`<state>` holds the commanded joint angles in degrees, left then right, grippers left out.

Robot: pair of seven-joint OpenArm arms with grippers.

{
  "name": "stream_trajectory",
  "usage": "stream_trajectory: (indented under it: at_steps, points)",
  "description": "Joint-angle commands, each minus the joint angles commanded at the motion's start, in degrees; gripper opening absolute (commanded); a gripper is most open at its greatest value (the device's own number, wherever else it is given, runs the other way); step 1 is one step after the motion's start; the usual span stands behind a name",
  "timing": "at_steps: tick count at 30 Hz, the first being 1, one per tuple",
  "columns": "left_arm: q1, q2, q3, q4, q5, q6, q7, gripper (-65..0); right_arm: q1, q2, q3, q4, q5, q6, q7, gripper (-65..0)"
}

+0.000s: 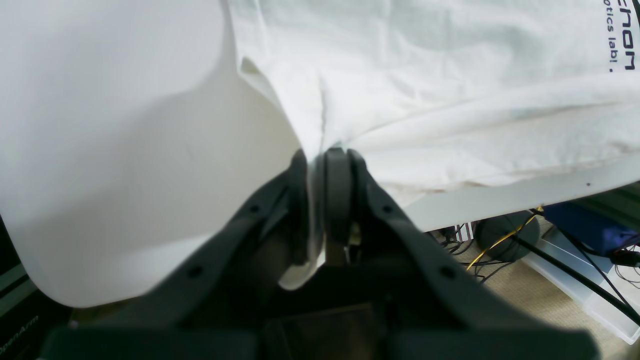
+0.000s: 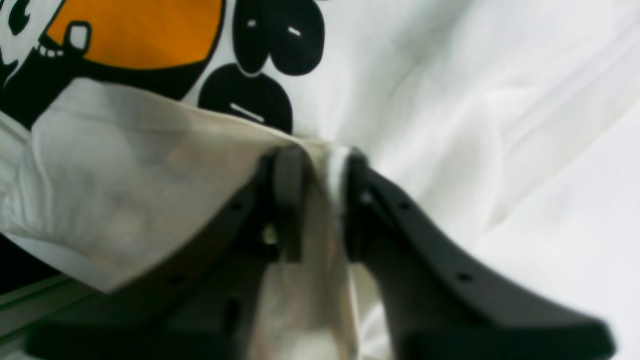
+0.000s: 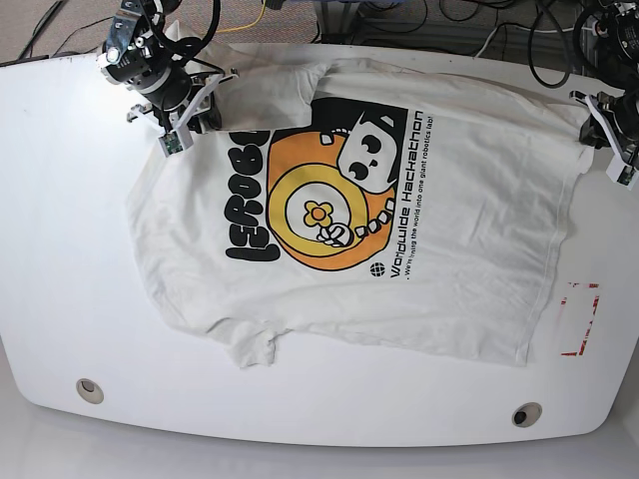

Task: Layout the t-shirt on the table in an organized manner, then fold the t-shirt properly
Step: 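Pull the collar edge with both grippers away from the hem to straighten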

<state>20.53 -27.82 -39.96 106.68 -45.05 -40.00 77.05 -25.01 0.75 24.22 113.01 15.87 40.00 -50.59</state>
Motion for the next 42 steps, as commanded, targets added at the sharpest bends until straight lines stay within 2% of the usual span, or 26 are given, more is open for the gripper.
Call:
stream_trajectory:
  at_steps: [26, 29, 35, 42]
  points:
    - [0.00, 0.00, 1.76, 0.09, 0.18, 0.00, -0.18, -61.5, -3.87, 0.00, 0.35, 2.90, 0.09, 0.00, 0.35, -65.0]
    - [0.00, -0.09, 1.76, 0.26, 0.18, 0.00, -0.18, -61.5, -4.13, 0.00, 0.70, 3.08, 1.67, 0.00, 0.35, -65.0]
    - [0.00, -1.76, 0.26, 0.26, 0.09, 0.00, -0.26, -61.5, -4.92, 0.09, 5.36, 2.99, 7.56, 0.00, 0.35, -65.0]
    - [-6.07, -1.67, -2.64, 0.00, 0.18, 0.00, -0.18, -61.5, -2.37, 0.35, 7.30, 2.90, 8.26, 0.00, 0.26, -65.0]
